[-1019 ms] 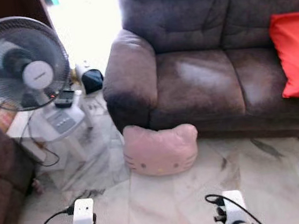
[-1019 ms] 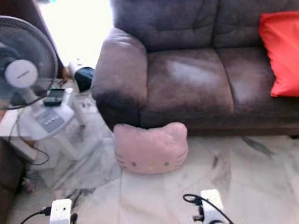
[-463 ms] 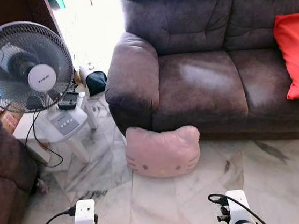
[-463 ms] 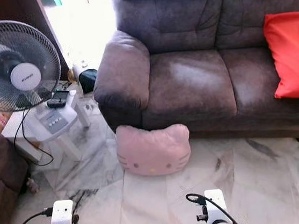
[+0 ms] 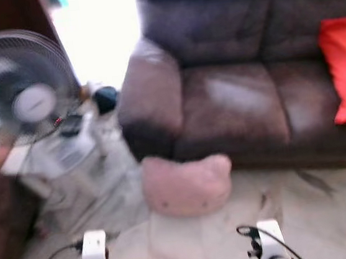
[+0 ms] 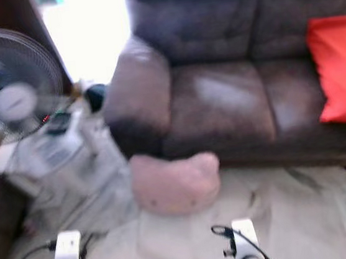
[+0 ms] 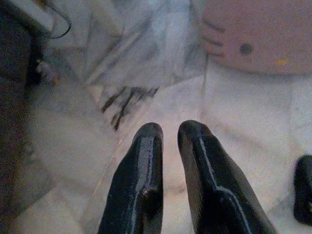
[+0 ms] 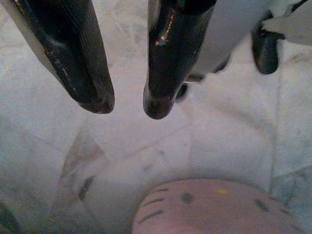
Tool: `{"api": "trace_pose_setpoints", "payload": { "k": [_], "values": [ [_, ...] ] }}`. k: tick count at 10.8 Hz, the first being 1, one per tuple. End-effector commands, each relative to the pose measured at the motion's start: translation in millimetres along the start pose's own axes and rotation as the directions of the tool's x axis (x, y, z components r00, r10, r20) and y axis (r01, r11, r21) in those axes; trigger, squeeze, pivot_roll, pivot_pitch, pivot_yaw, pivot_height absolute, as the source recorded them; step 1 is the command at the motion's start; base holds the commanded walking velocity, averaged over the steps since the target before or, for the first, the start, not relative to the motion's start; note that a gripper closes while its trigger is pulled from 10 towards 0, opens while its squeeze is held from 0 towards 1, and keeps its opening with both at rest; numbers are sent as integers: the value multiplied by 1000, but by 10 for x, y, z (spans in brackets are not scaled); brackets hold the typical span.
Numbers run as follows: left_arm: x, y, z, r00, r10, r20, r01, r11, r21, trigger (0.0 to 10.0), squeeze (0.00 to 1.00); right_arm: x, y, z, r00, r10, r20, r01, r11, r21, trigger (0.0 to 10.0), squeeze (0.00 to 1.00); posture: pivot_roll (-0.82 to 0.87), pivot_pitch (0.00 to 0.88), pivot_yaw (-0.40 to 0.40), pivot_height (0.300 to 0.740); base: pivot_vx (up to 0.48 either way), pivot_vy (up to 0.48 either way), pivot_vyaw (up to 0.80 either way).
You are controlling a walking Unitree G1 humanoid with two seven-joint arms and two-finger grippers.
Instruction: Move the pillow to the sofa from floor
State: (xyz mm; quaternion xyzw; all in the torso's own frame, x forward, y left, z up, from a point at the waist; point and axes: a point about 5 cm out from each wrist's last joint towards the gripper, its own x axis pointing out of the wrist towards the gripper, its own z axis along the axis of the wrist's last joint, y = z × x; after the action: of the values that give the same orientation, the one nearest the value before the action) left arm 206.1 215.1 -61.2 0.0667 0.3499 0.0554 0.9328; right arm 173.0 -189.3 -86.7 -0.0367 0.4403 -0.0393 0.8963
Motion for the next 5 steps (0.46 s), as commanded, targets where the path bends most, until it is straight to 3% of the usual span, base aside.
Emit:
{"api": "trace_pose_setpoints", "payload": {
  "k": [1, 5],
  "values": [
    [-29, -25, -95, 999, -12, -35, 12, 1000, 8, 10000, 0, -8, -20, -37, 1000, -9, -13, 9, 1000, 5, 10000, 0, 40, 90, -21, 740, 300, 0, 0],
    [-29, -18, -96, 999, -11, -35, 11, 1000, 8, 10000, 0, -9, -42, -46, 1000, -10, -19, 10, 1000, 5, 10000, 0, 39, 91, -21, 740, 303, 0, 0]
  ]
}}
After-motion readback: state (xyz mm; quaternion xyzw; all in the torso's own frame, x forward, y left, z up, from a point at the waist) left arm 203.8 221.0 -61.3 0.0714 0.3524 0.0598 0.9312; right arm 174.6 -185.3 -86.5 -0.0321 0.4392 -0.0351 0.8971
